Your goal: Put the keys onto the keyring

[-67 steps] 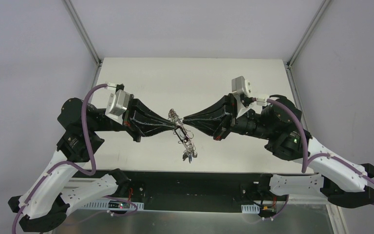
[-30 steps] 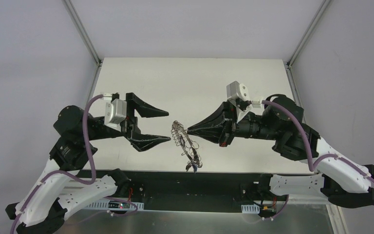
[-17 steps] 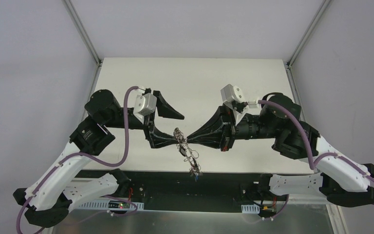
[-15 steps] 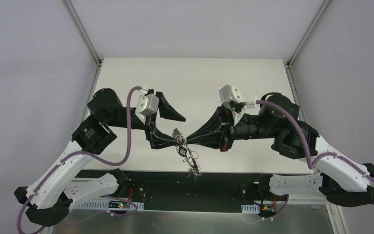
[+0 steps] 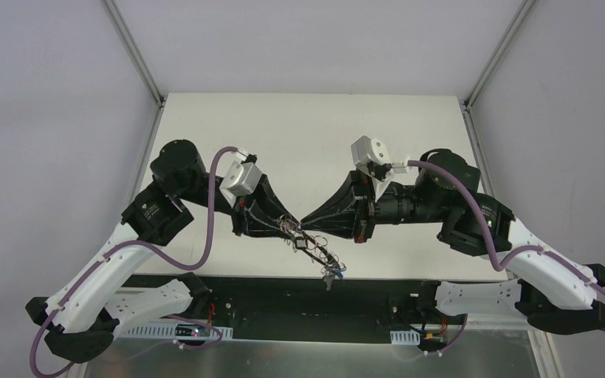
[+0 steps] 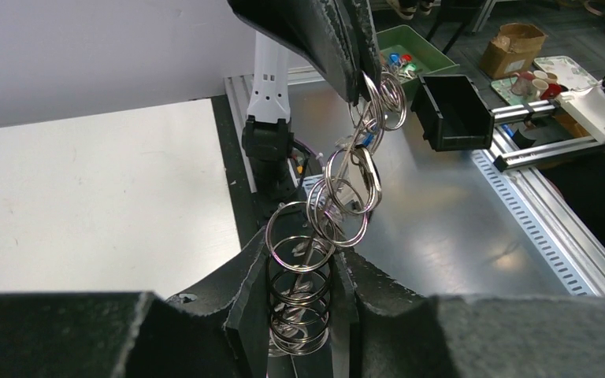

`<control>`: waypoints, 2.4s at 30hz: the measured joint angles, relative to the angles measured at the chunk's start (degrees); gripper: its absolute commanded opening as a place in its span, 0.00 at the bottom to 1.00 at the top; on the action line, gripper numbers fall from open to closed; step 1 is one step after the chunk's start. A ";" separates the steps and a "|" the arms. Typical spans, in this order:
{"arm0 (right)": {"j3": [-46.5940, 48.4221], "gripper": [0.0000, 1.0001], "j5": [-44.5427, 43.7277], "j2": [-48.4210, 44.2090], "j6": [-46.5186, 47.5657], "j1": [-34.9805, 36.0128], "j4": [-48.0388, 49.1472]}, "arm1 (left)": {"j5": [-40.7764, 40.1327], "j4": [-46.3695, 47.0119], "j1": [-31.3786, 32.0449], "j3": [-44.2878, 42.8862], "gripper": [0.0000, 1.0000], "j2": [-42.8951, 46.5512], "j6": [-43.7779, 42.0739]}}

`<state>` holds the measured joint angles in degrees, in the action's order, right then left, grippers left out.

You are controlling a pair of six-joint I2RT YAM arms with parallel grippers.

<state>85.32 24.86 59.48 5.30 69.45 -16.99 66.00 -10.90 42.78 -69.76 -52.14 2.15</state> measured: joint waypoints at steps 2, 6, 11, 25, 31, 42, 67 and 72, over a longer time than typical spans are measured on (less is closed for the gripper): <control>0.00 0.00 -0.22 0.00 -0.02 -0.11 -0.04 | 0.00 -0.39 0.00 0.04 0.00 0.00 -0.04; -0.02 0.00 -1.51 -0.17 0.00 -0.31 -0.24 | -1.01 -1.55 0.00 0.07 0.00 -0.02 -0.17; -0.74 0.27 -5.84 -1.22 0.22 -0.81 -0.92 | -8.94 -2.75 0.00 0.07 0.00 -0.15 -0.20; -9.70 0.52 -29.27 -10.86 0.70 -2.34 -0.87 | -35.50 -9.22 -0.09 -0.11 0.00 -9.31 2.03; -13.33 0.52 -36.22 -12.15 0.09 -2.54 -0.87 | -41.00 -9.60 -0.59 -0.96 0.00 -14.93 4.00; -21.29 0.53 -44.35 -12.61 -3.15 -3.28 -1.01 | -47.41 -9.55 -2.75 -3.43 0.00 -31.80 7.80; -27.82 0.67 -47.12 -10.56 -11.26 -8.90 -1.25 | -53.07 -2.54 -7.21 -8.52 0.40 -53.53 16.68; -27.80 0.82 -48.24 -8.00 -13.27 -9.49 -1.33 | -55.80 -2.99 -7.26 -8.55 0.51 -52.35 14.49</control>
<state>57.52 -23.38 51.48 -7.97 59.96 -18.33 10.20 -13.89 35.53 -78.30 -104.49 16.64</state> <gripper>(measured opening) 0.767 0.441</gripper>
